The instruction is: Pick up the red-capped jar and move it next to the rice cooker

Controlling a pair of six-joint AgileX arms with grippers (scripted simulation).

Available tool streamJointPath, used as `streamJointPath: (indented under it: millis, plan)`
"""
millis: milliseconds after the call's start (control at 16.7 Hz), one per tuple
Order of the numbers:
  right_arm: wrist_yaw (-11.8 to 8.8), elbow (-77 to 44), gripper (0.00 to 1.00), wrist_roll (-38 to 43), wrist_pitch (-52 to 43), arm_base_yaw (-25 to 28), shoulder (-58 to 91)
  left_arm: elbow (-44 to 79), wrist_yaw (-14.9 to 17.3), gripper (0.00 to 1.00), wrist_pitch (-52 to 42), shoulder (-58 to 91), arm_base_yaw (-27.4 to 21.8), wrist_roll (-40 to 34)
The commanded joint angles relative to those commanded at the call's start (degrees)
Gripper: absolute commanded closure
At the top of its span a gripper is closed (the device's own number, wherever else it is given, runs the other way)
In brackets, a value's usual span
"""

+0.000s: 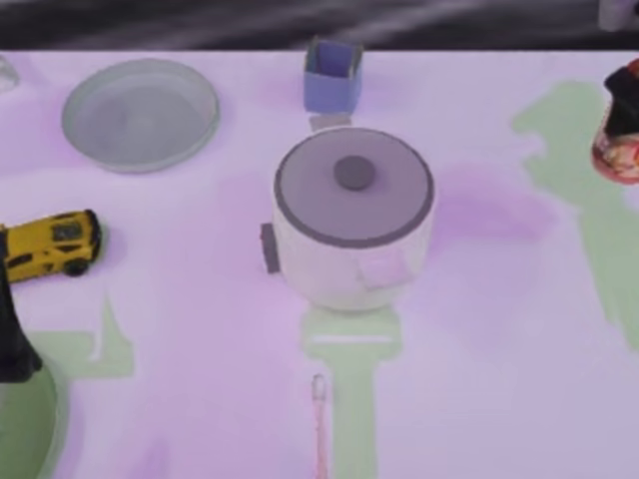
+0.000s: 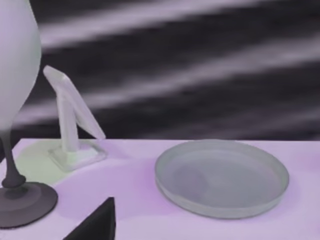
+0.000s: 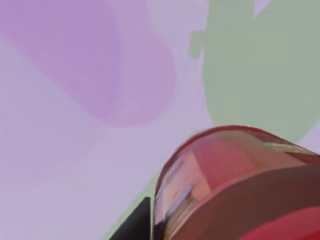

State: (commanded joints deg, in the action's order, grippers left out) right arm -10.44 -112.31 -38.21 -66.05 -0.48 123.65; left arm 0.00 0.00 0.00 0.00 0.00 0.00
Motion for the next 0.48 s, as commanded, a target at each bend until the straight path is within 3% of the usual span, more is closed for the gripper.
streamJointPath:
  millis: [480]
  plan:
    - [0.18,2.58,1.0,0.83,0.39,-0.04,-2.38,0.0,0.0,0.0,0.0,0.0,0.0,0.0]
